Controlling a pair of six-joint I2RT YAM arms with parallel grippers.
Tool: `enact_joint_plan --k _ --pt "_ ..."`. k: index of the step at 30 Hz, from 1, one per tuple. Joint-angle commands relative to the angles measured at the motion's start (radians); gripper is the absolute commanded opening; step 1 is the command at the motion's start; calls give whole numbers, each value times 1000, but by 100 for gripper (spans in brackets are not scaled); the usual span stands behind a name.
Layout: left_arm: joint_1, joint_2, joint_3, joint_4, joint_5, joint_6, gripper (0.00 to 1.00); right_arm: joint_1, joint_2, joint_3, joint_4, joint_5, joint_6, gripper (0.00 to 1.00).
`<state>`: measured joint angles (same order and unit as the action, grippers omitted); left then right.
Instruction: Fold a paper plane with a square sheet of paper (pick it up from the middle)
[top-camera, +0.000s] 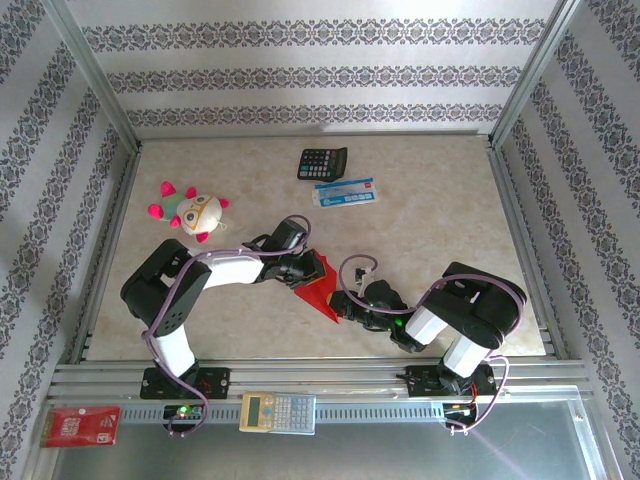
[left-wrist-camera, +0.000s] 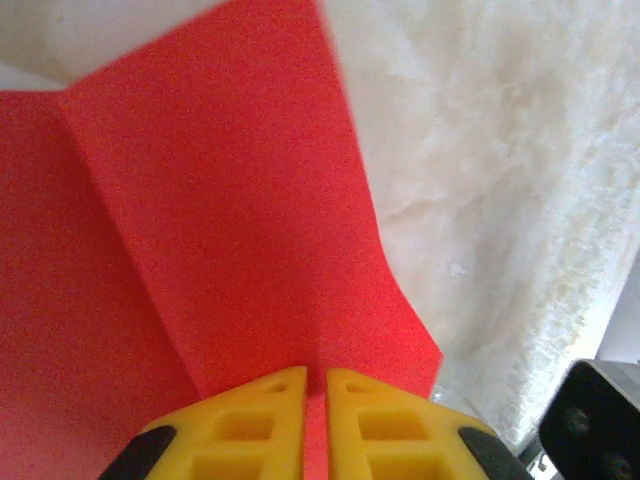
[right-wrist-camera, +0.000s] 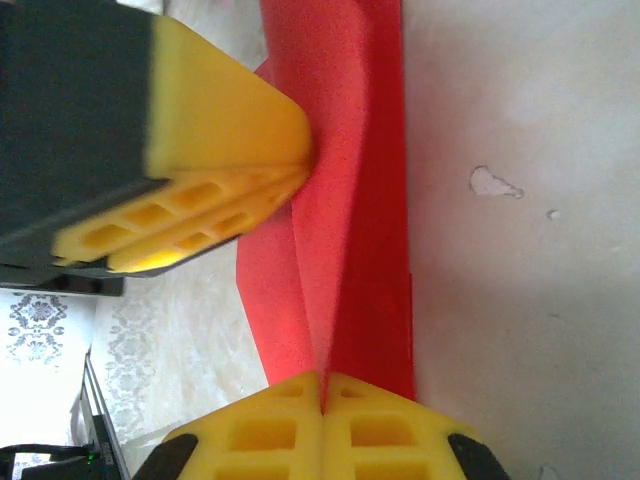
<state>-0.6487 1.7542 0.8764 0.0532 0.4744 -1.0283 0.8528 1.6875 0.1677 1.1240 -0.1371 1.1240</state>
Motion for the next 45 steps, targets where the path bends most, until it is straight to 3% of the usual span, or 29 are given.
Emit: enact_joint_plan --k 1,11,24,45 --pt "1 -73 -20 20 -3 -3 18 -8 66 7 -179 47 -6 0" --pt "-1 -157 -53 25 28 10 24 -8 72 18 -190 39 -10 0" --pt "-40 -19 69 77 118 27 27 -8 83 30 -205 31 -9 0" --pt "-2 16 5 21 46 58 26 -9 102 38 -208 25 -4 0"
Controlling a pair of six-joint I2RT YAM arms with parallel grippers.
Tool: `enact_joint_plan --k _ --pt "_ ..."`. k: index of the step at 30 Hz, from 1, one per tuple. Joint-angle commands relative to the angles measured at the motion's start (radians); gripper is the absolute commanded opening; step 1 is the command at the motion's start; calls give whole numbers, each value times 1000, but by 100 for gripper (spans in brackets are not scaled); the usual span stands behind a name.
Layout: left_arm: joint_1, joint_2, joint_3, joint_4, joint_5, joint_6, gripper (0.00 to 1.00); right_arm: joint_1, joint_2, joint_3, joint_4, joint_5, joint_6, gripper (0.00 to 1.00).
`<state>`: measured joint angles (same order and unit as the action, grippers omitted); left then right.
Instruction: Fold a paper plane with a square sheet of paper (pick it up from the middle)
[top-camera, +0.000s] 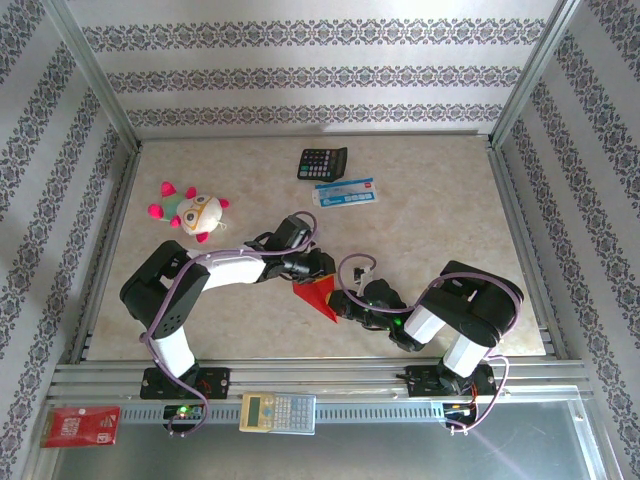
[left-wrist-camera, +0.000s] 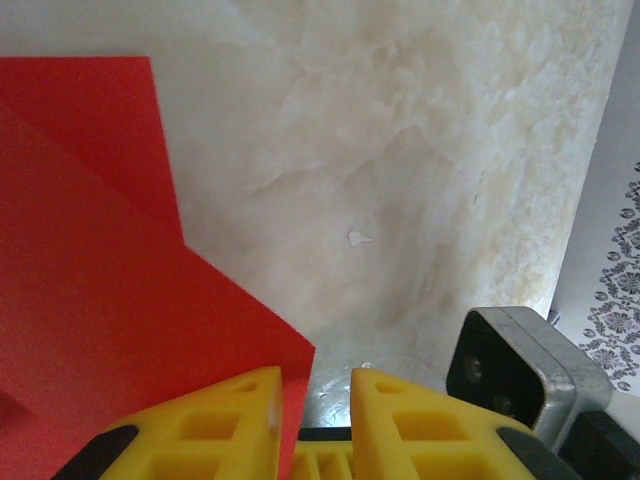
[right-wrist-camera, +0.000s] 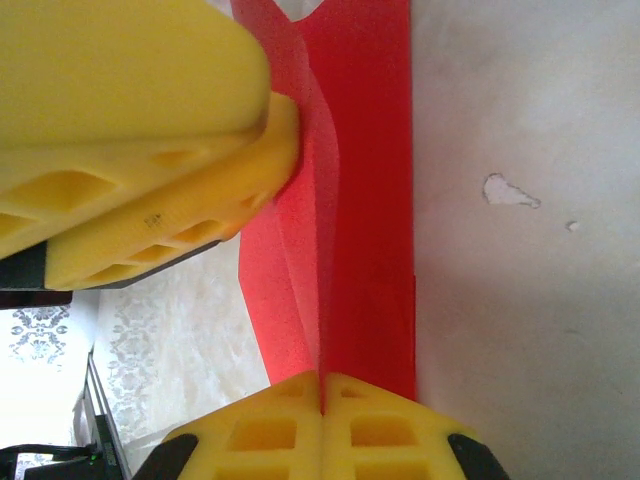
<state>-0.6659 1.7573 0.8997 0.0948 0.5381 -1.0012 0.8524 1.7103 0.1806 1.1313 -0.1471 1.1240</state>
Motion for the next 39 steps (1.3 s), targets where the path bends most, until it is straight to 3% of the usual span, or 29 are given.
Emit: enact_joint_plan --k 1,39 --pt "17 13 -19 -22 -19 32 25 -8 78 25 -214 35 -4 0" --pt "61 -8 -108 -26 -52 38 23 -9 89 28 -219 37 2 0"
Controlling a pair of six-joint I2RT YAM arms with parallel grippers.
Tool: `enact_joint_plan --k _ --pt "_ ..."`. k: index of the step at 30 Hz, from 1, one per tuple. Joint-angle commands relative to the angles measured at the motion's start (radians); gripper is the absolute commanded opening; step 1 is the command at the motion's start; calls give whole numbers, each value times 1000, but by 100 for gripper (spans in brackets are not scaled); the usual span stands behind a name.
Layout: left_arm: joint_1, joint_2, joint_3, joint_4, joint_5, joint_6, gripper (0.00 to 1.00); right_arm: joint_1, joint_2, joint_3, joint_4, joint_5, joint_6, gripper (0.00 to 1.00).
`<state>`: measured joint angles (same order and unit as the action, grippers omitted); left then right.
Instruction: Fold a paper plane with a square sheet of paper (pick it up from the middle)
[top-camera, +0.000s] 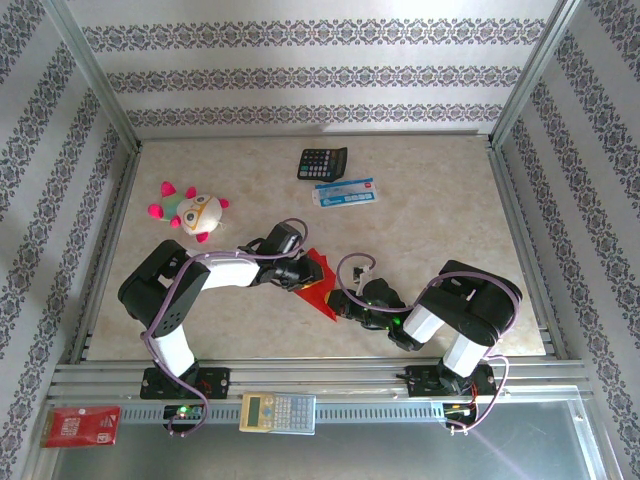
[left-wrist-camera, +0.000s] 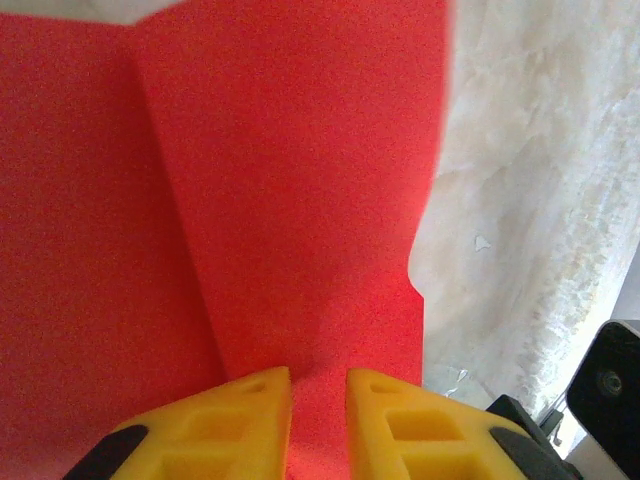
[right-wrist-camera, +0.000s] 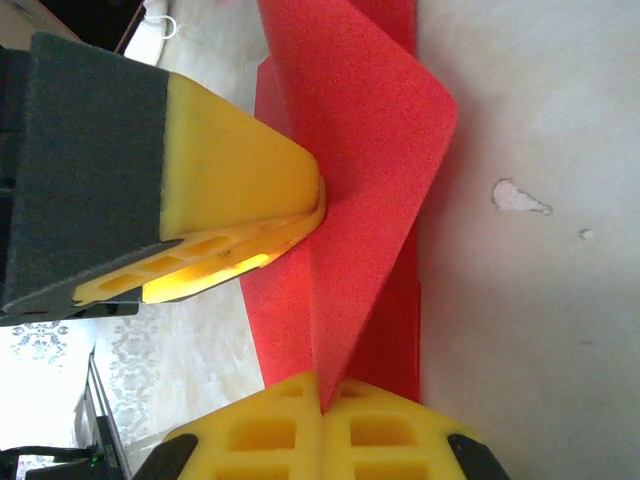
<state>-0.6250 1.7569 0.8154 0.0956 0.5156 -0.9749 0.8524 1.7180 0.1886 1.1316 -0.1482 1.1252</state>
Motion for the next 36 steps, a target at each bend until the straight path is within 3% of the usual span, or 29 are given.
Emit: enact_joint_plan --k 1,9,23,36 --pt "21 -13 -24 -29 -28 12 23 -9 81 20 -219 38 2 0" --pt "21 -70 -15 80 33 -32 25 -8 88 20 -218 37 5 0" --pt "8 11 118 41 66 28 32 -9 94 22 -219 36 5 0" --pt "64 60 123 8 30 66 27 -9 98 25 -220 32 6 0"
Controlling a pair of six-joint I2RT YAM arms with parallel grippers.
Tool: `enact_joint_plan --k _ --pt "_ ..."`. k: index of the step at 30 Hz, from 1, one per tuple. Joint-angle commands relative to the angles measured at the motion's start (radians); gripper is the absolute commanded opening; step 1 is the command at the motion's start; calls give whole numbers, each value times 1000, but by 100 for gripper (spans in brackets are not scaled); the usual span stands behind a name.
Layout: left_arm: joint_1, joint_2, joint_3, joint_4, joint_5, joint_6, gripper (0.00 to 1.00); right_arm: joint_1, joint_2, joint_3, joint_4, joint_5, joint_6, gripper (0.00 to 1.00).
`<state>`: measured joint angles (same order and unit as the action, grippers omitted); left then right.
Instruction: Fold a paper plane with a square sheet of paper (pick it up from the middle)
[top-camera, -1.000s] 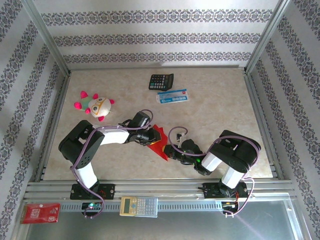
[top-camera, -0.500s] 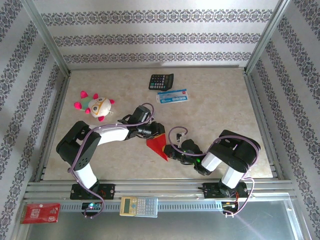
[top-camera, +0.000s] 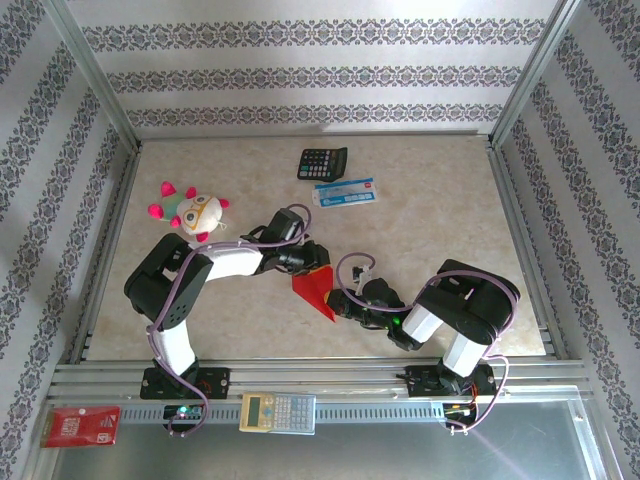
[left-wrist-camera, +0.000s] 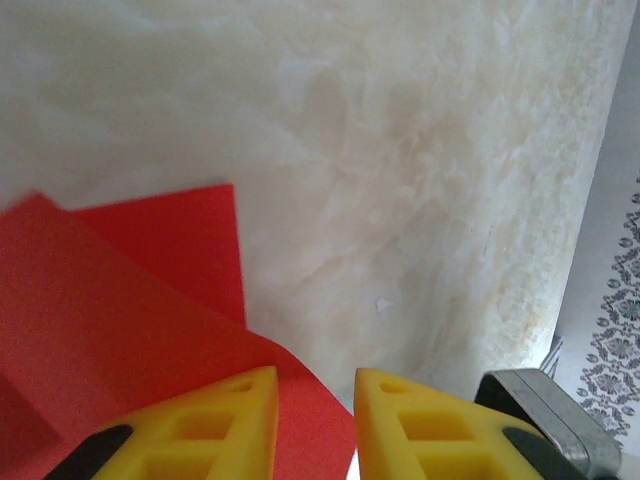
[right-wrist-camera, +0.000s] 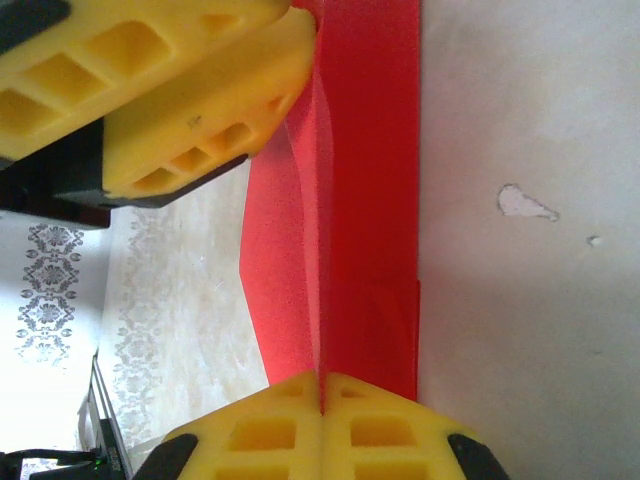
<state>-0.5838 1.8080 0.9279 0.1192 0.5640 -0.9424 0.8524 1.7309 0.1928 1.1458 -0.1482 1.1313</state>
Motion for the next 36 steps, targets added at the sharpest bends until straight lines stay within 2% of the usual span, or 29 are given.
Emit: enact_joint_plan --k 1,32,36 --pt "29 10 7 -16 -20 34 27 -9 85 21 -235 32 -1 0" --pt "75 40 -71 2 -24 58 24 -7 81 23 -238 29 4 0" --pt "74 41 -69 2 -21 57 24 -11 54 22 -238 24 4 4"
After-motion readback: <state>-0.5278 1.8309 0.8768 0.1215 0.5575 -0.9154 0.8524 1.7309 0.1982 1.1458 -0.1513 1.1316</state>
